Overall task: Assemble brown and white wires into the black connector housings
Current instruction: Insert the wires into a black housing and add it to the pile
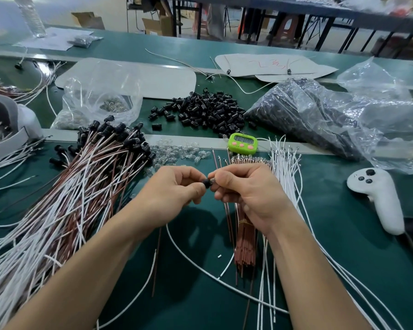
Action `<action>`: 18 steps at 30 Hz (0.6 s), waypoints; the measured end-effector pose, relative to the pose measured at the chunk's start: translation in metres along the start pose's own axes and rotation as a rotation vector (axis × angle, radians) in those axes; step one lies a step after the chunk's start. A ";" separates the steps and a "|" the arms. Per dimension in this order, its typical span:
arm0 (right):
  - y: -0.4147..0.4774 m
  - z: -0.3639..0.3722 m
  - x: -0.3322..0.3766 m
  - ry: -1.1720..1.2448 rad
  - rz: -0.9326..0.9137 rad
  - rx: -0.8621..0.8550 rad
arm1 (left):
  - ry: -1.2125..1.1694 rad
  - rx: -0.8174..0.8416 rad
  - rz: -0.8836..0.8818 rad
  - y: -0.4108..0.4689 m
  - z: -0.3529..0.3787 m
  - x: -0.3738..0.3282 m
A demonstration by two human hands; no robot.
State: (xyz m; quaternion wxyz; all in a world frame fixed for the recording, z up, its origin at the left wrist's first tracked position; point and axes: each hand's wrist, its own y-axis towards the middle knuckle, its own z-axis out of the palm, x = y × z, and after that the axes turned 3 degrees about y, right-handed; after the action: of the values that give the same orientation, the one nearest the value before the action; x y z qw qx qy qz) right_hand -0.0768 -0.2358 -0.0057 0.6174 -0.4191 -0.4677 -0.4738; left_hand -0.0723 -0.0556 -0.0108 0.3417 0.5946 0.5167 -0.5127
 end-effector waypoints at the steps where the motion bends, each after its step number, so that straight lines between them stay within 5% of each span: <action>1: 0.000 0.000 0.000 -0.004 0.009 0.010 | -0.017 -0.009 -0.003 -0.001 0.000 0.000; 18: 0.000 -0.004 0.005 0.136 0.141 0.136 | -0.165 -0.021 -0.003 -0.005 -0.003 -0.003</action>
State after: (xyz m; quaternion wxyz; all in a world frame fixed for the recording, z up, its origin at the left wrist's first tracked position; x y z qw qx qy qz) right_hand -0.0758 -0.2410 -0.0018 0.7065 -0.3750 -0.4253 -0.4235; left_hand -0.0764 -0.0521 -0.0060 0.3885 0.5457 0.4930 -0.5551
